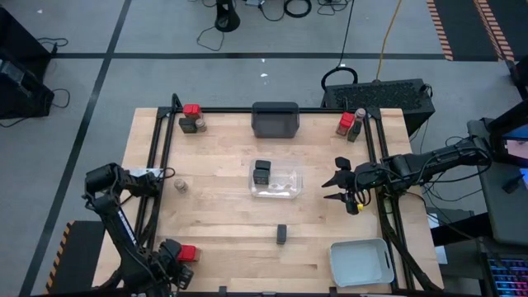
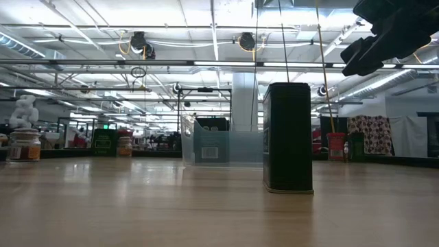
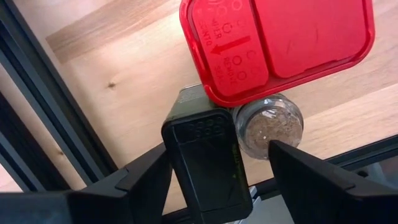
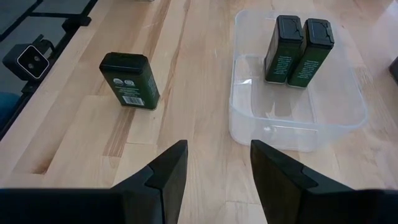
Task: Sort spices by type
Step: Put the green seasoning bottle into the transparent bin
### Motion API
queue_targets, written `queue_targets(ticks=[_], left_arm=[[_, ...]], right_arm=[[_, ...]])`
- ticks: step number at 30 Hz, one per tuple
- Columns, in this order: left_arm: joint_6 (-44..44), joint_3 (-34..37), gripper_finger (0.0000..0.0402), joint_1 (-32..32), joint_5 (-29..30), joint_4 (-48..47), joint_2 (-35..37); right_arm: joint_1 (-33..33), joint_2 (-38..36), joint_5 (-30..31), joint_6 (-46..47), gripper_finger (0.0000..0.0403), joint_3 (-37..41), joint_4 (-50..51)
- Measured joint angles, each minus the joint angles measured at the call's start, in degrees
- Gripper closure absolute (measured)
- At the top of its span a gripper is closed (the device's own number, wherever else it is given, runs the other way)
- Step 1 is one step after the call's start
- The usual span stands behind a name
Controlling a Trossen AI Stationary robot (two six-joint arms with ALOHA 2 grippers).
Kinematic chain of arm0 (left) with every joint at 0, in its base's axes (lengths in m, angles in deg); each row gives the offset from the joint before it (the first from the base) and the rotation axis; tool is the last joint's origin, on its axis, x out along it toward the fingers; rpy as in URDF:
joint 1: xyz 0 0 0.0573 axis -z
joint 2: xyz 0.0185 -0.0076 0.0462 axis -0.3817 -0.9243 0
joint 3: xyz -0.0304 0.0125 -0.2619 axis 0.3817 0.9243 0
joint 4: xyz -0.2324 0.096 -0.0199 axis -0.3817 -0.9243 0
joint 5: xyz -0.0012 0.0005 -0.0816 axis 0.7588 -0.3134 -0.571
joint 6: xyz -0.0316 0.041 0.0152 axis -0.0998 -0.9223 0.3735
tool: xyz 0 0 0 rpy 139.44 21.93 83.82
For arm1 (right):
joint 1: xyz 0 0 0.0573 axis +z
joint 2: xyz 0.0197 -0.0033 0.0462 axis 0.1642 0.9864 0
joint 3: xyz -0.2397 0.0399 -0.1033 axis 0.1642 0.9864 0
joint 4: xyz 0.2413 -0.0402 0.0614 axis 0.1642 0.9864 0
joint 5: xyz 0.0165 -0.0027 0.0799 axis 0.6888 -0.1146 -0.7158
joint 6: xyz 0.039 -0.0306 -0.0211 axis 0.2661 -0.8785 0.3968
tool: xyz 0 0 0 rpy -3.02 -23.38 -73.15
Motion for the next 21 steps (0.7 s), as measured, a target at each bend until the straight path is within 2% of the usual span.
queue_targets(ticks=[14,21], left_arm=[[0.09,0.0,0.0233,0.0,-0.68,-0.64,0.0],[0.12,0.0,0.0253,0.0,-0.9,-0.66,0.0]], right_arm=[[-0.01,0.0,0.0,-0.01,0.0245,0.0,0.53],[-0.02,0.0,0.0,-0.01,0.0245,0.0,0.67]])
